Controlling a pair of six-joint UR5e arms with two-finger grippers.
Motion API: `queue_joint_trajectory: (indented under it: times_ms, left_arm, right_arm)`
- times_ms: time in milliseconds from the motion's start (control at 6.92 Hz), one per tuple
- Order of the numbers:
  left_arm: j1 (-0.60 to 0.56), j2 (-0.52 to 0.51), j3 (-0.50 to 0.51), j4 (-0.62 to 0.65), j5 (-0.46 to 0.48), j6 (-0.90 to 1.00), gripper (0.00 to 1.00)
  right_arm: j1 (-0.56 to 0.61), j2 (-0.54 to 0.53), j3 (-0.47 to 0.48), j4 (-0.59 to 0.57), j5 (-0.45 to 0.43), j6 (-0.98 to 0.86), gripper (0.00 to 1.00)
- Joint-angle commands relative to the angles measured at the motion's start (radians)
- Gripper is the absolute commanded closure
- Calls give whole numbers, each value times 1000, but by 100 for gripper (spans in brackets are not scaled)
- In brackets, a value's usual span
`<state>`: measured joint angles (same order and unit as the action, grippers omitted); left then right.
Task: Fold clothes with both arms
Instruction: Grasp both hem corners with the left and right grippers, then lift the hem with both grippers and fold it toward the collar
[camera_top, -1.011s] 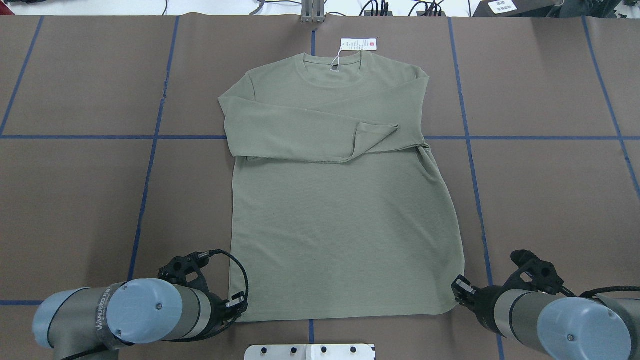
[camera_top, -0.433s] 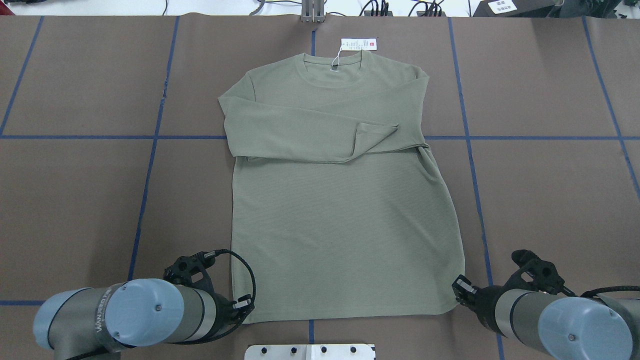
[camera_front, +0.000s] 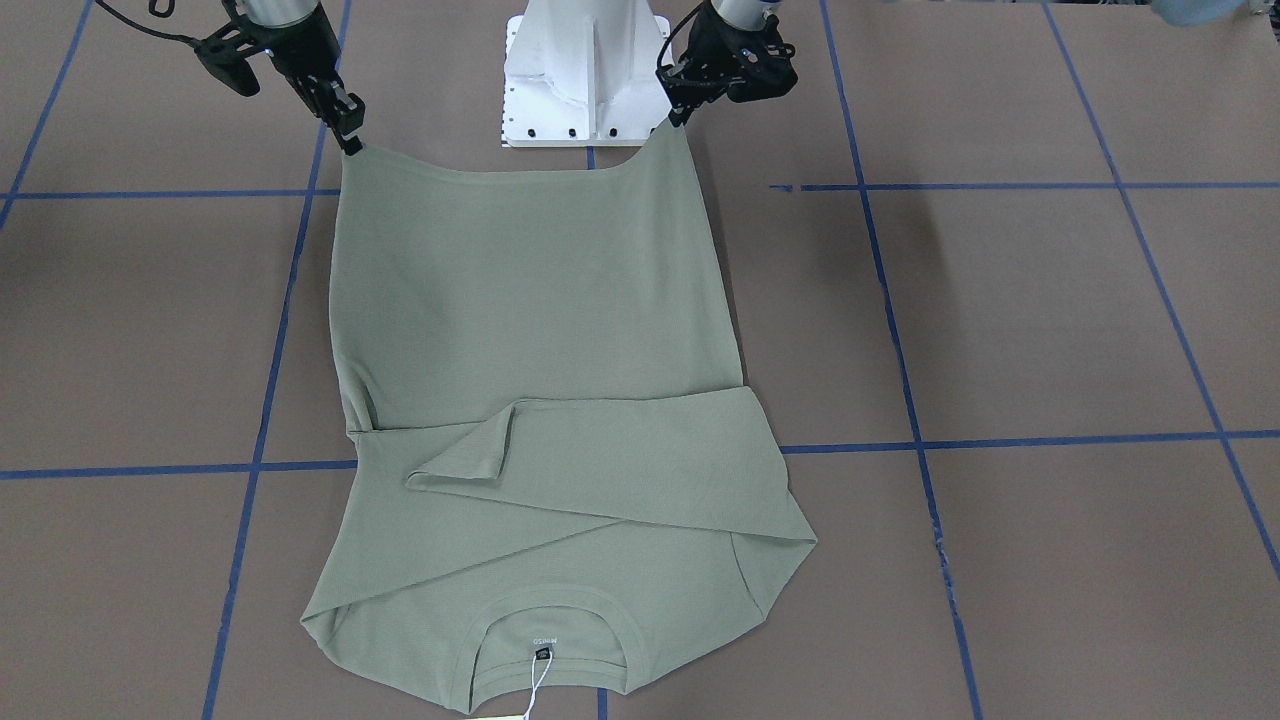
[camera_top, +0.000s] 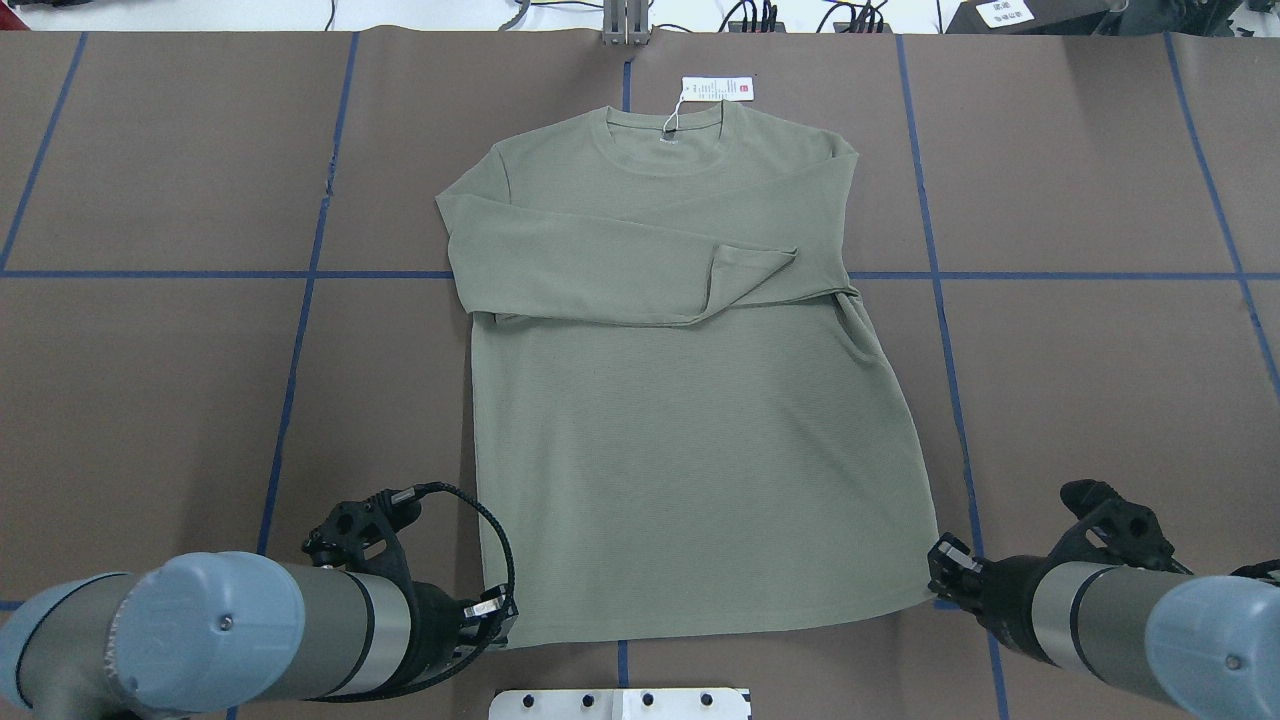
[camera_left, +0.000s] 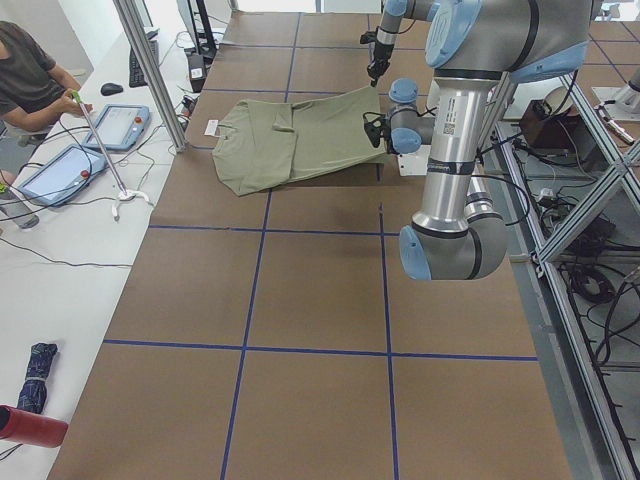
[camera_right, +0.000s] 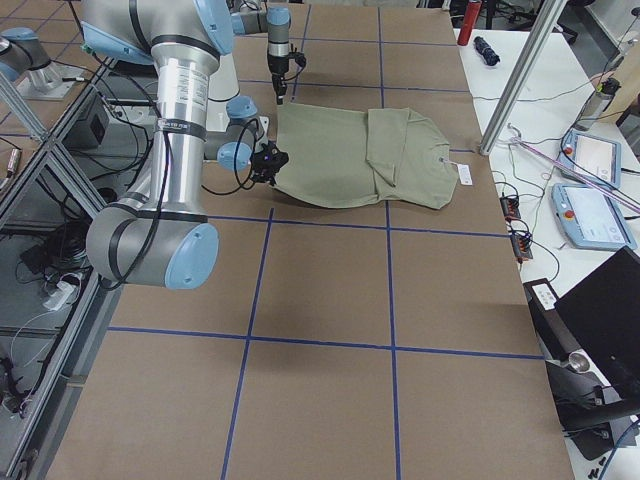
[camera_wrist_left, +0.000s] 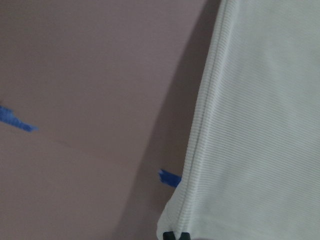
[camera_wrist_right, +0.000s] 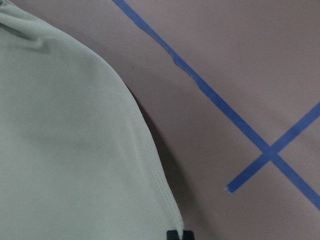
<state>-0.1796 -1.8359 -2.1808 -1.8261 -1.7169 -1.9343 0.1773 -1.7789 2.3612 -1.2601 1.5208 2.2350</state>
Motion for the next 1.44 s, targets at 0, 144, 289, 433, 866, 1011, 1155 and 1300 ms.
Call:
queue_joint_trajectory:
  times_ms: [0, 144, 289, 433, 866, 1011, 1155, 1300]
  left_arm:
    - [-224, -54, -10, 11, -56, 141, 100]
    - [-318, -63, 57, 13, -61, 258, 100]
    - [-383, -83, 125, 8, -61, 340, 100]
    - [-432, -130, 209, -1, -61, 372, 100]
    - [-533, -204, 459, -161, -52, 429, 100]
    - [-558, -235, 561, -230, -50, 429, 100]
    - [-575, -293, 708, -336, -24, 429, 100]
    - [-578, -310, 801, -429, 17, 436, 100]
  right_arm:
    - [164, 103, -32, -5, 67, -140, 100]
    - [260, 233, -98, -90, 91, -226, 100]
    - [374, 442, -228, -213, 146, -350, 100]
    - [496, 561, -369, -263, 213, -459, 100]
    - [666, 819, -784, -207, 295, -604, 100]
    - [680, 891, -953, -103, 295, -604, 100]
    - [698, 962, -1119, -11, 294, -606, 100]
    - [705, 1007, -1204, 19, 294, -610, 100]
